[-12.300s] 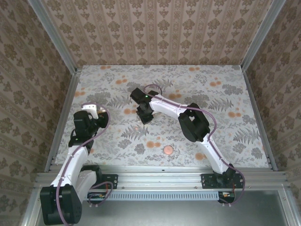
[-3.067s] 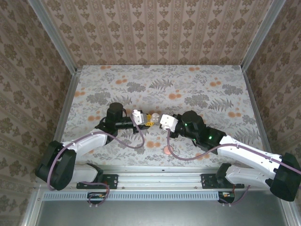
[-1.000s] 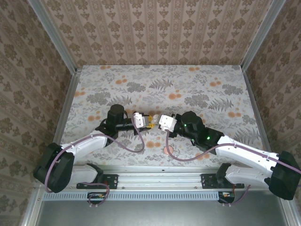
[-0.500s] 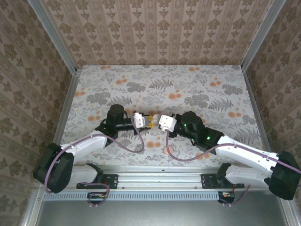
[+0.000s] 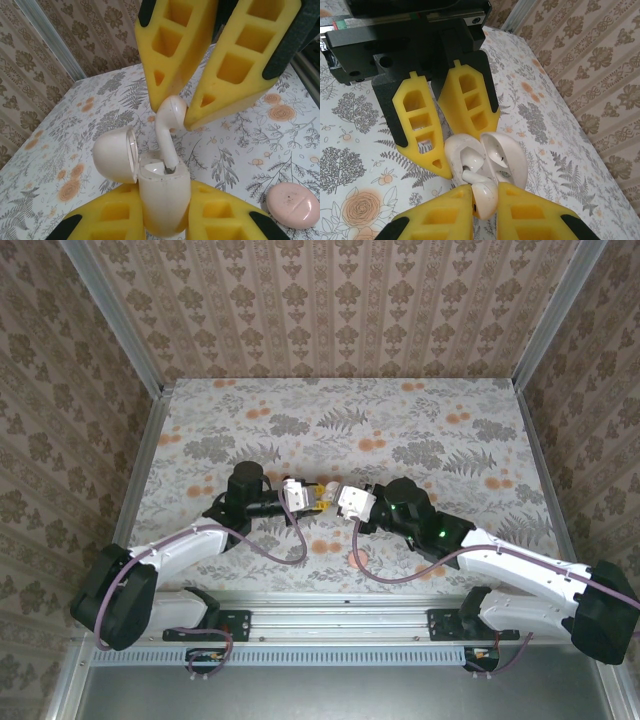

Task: Insert the wireless bluetooth earbuds into the charging case

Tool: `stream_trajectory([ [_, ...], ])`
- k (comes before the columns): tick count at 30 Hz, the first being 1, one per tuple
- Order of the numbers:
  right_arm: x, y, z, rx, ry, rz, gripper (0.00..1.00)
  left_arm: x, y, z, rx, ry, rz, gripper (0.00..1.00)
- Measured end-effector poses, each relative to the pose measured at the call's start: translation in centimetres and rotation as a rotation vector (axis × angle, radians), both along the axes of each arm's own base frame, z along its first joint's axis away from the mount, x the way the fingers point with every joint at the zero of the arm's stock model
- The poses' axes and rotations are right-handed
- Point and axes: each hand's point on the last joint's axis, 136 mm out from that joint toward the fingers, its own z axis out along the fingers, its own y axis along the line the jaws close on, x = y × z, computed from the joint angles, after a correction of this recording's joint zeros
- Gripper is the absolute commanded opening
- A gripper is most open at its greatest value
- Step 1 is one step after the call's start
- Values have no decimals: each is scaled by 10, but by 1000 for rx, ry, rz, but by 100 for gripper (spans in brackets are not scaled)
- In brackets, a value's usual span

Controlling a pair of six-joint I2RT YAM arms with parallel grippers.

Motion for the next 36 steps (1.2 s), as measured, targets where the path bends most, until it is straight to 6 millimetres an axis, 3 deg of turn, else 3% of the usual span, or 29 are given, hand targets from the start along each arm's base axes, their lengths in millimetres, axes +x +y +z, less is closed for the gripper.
stream_trajectory([
  [36, 9, 6, 1, -18, -1, 44, 17, 4, 0, 5, -58, 49, 47, 0],
])
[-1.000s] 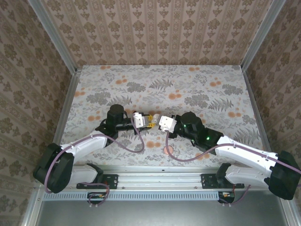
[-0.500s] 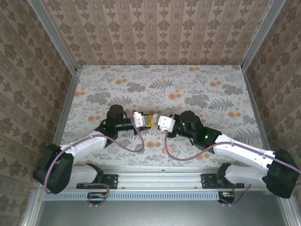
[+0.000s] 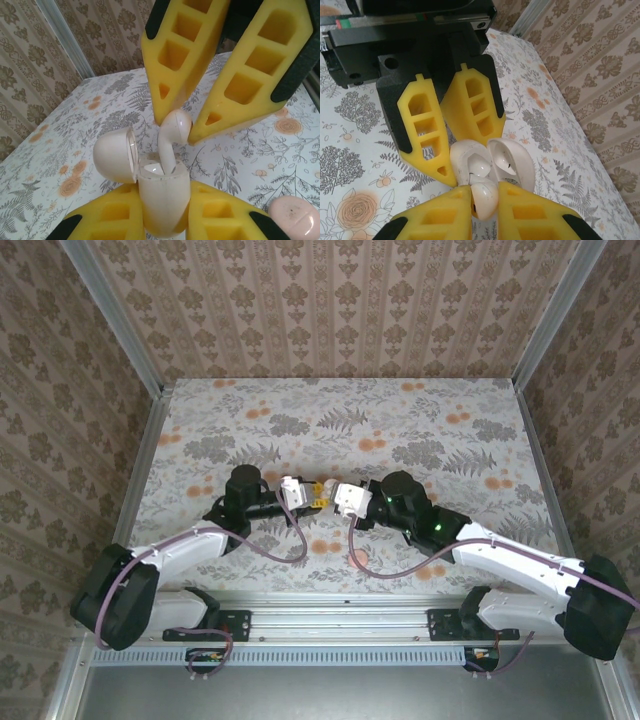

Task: Insert the wireless bluetooth earbuds into the charging case

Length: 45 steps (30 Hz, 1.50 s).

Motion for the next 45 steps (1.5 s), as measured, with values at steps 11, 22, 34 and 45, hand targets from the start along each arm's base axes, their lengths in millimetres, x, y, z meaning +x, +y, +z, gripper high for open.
stream_trajectory([
  [11, 7, -5, 16, 62, 67, 9, 19, 5, -12, 11, -80, 2, 1, 0],
  [22, 9, -8, 29, 137, 121, 22, 19, -1, -18, 20, -112, -20, -16, 0],
  [34, 11, -17, 45, 224, 153, 2, 18, 2, -19, 37, -172, -40, -2, 0],
  [45, 10, -21, 50, 215, 117, 16, 19, 3, -24, 41, -222, -17, -11, 0],
])
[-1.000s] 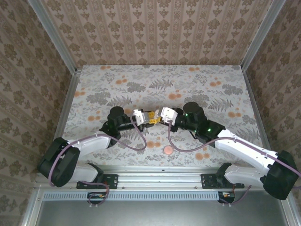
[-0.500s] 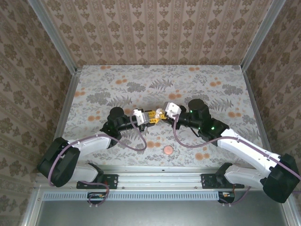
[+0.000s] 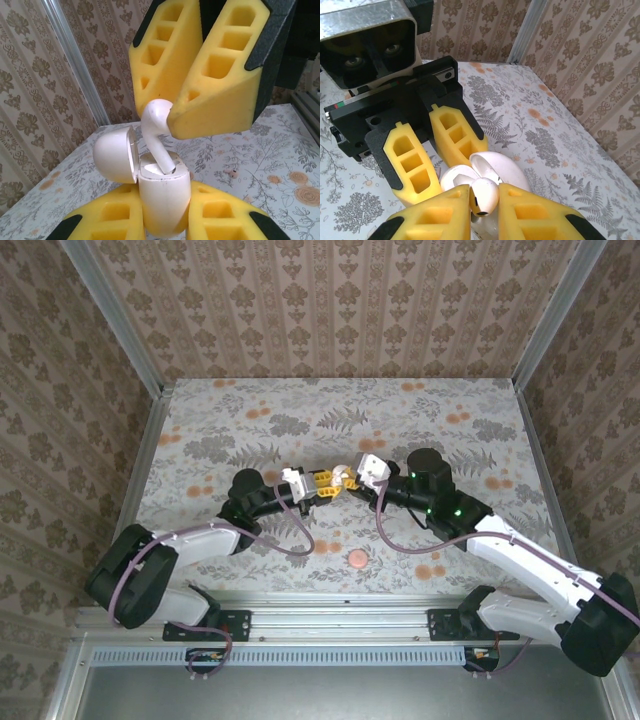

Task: Insert the wireless bluetooth earbuds into the charging case

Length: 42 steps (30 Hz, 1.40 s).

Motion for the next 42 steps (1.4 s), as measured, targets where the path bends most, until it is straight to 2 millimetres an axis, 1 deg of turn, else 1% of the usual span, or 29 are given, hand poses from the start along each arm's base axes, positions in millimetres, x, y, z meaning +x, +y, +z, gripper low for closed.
stream_trajectory([
  [18, -8, -7, -3, -134, -111, 65, 20, -4, -2, 1, -15, 25, -31, 0],
  [25, -11, -12, -5, -195, -123, 96, 20, -7, -2, 1, -14, 24, -47, 0],
  [33, -11, -15, -10, -248, -116, 112, 19, -14, -5, 1, -13, 20, -83, 0],
  [42, -11, -15, -5, -246, -117, 109, 17, -10, -3, 4, -17, 8, -55, 0],
])
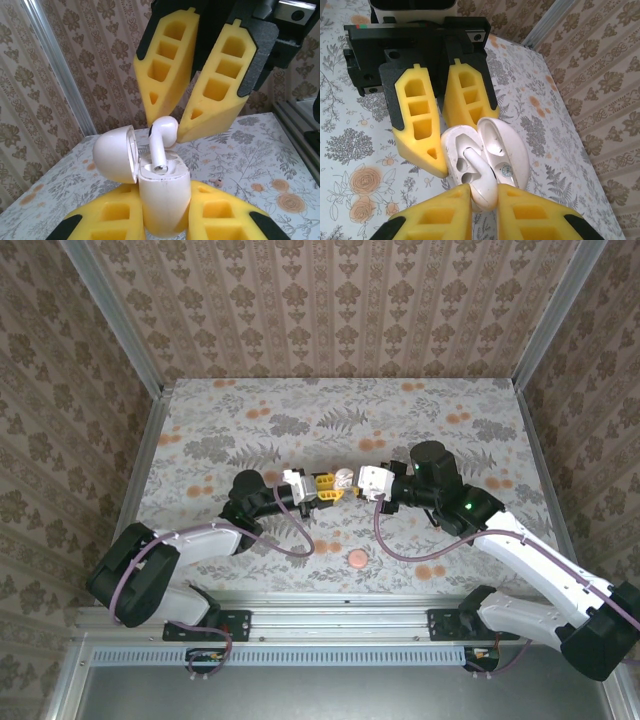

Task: Insert the wireless bluetooth earbuds into the charging case

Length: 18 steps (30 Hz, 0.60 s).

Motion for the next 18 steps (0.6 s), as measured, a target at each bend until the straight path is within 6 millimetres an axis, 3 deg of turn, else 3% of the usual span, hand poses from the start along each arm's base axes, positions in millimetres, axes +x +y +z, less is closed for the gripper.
stream_trajectory([
  [9, 0, -3, -1, -19, -6, -8, 18, 10, 6, -14, 24, 0, 86, 0],
  [18, 1, -16, -5, -176, -81, -30, 18, 21, 10, -34, 98, -26, 159, 0],
])
